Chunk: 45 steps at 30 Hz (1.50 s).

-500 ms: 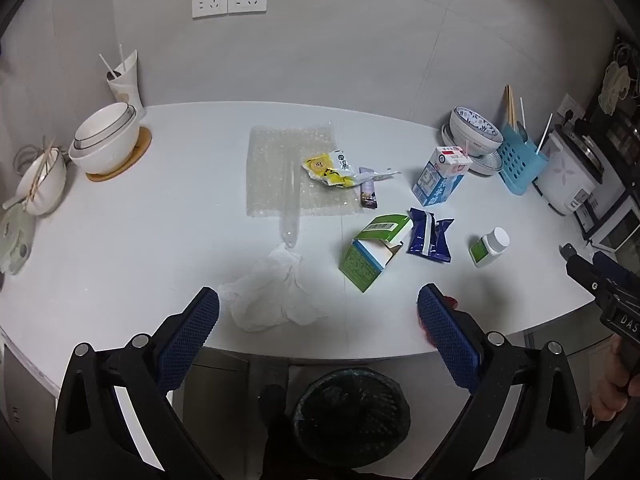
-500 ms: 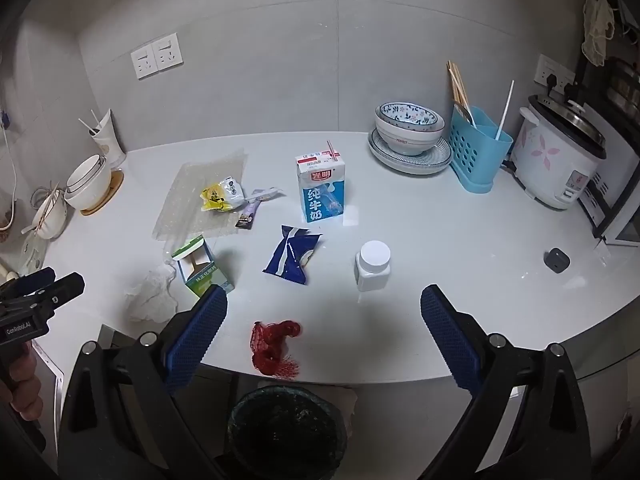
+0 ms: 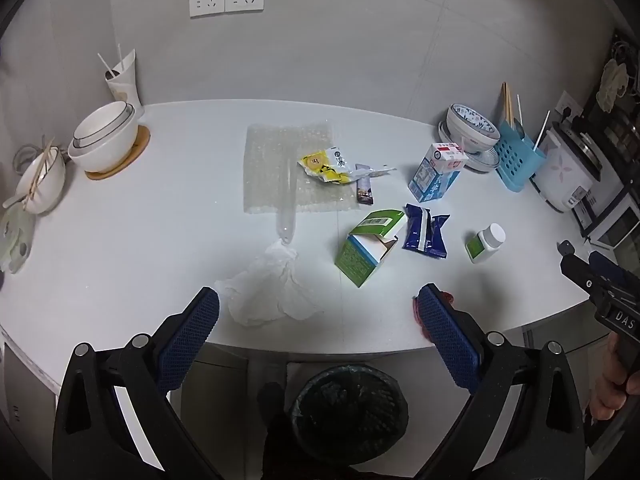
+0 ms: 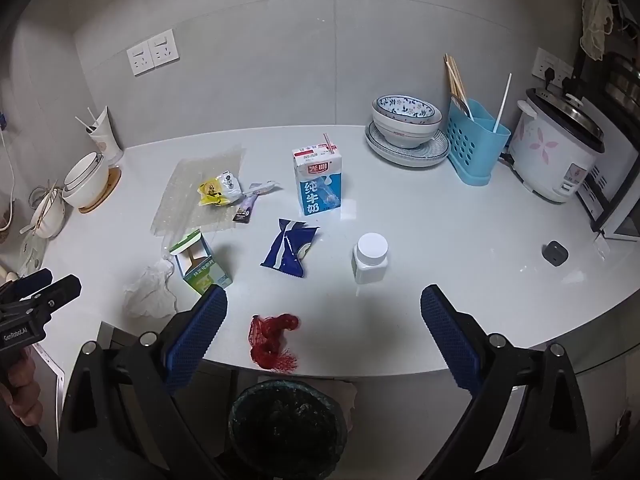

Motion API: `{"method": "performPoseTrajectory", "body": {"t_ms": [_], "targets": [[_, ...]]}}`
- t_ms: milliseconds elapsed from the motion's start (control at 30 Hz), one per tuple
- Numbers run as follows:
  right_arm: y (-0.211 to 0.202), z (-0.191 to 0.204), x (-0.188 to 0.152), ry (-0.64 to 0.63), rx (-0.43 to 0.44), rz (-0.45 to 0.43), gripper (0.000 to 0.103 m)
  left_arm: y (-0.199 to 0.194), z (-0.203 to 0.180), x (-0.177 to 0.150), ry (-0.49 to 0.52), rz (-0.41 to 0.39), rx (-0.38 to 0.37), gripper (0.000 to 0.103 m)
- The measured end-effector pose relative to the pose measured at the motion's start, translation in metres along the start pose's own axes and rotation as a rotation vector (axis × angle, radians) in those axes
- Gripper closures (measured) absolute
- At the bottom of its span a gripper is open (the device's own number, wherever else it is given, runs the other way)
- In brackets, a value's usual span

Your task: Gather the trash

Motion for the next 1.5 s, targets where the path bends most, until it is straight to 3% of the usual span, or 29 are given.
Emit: {"method": "performPoseTrajectory", "body": {"t_ms": [1500], "targets": [[0.010, -0.015, 0.003, 0.020, -0.010, 0.023, 0.010, 0.011, -0.006, 0.001, -0.002, 0.032, 0.033, 0.006]]}}
Point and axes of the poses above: each gripper's, at about its wrist camera, not at the fingertips, and y roughly the way its jaws point, z to its left, x to its top, the point moved 1 cm from there along y, roughly the way its jaws point, and after that the axes turned 11 degrees about -y, right-handed, at the moved point
